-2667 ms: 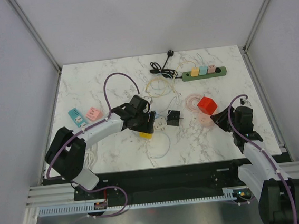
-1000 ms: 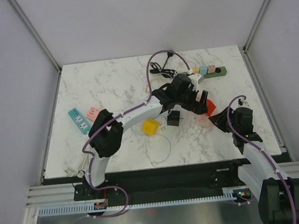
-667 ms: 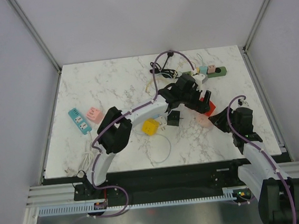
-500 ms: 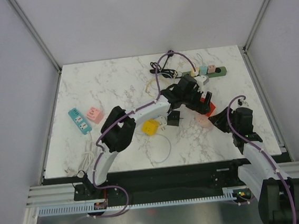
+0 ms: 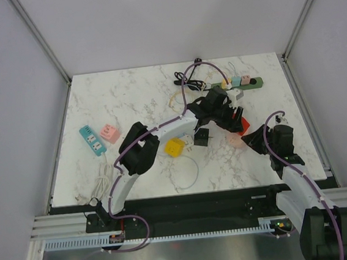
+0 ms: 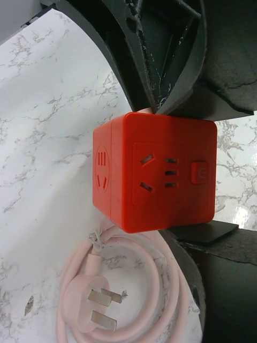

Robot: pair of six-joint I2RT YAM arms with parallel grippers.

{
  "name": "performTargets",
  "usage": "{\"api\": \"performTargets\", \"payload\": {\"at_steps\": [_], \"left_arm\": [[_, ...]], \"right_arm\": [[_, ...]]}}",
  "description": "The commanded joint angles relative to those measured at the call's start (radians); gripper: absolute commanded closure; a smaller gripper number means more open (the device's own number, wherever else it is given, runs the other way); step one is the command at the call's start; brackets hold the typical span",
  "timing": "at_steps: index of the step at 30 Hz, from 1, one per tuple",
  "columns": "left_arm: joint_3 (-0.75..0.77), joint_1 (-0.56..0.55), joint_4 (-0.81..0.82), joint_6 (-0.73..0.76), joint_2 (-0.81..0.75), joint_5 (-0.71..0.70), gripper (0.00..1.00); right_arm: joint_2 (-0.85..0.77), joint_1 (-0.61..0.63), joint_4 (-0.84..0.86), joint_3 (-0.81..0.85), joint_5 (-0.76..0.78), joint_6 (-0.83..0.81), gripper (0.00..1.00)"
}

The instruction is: Pull the plug off the socket

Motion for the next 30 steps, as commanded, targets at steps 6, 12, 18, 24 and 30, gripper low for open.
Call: {"api": "performTargets", "payload": {"at_steps": [6,12,18,24,30], "left_arm": [[-0.011,0.011,0.086,-0.083,-0.080,0.101,0.98],[-0.166,0.059,0.457,-0.370,-0.149,0.295,0.98],[-0.084,0.027,0.264,-0.282,-0.161,0.173,0.98],[-0.054,0.008,0.132,-0.134,-0.189,0.108,0.98],[-0.150,0.047,0.369,-0.376,-0.226,0.282,0.98]], "right_arm": [[0.012,0.001,-0.073,-0.019,0.023,-0.051,1.00],[0.057,0.001,-0.110,-0.008,0.110,-0.025,1.00],[0.063,0.003,-0.145,-0.007,0.170,0.006,1.00],[0.058,0.003,-0.158,-0.007,0.209,0.021,1.00],[0.074,0.001,-0.178,-0.002,0.239,0.040,1.00]]}}
